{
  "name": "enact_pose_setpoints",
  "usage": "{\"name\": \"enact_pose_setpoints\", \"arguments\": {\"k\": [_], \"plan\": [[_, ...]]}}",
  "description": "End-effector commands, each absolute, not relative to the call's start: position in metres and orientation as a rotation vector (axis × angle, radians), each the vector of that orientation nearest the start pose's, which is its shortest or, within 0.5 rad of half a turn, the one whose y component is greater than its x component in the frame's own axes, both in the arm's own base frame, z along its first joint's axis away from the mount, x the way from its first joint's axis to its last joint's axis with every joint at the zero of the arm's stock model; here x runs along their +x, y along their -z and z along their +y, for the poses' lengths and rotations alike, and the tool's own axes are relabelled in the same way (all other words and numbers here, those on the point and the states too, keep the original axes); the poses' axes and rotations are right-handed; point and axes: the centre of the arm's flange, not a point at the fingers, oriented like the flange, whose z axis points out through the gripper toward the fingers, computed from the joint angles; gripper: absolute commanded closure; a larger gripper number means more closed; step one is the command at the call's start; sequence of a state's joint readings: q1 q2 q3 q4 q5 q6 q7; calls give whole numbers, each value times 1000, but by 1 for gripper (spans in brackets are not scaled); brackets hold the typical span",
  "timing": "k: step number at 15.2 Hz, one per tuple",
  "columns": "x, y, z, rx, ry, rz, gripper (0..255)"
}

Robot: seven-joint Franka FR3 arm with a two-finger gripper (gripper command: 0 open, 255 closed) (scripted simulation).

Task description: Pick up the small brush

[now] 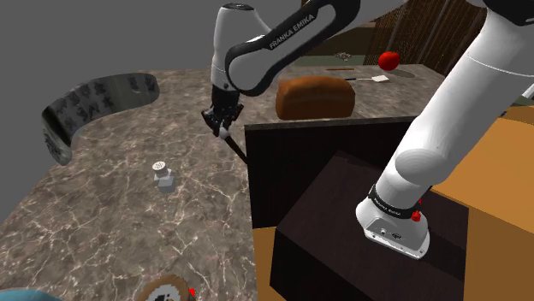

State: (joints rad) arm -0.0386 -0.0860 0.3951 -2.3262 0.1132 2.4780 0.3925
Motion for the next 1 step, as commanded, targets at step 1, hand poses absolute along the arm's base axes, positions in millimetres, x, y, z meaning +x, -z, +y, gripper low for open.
{"name": "enact_pose_setpoints", "arguments": {"k": [1], "plan": [[486,-398,181,-2994,299,171,255]]}}
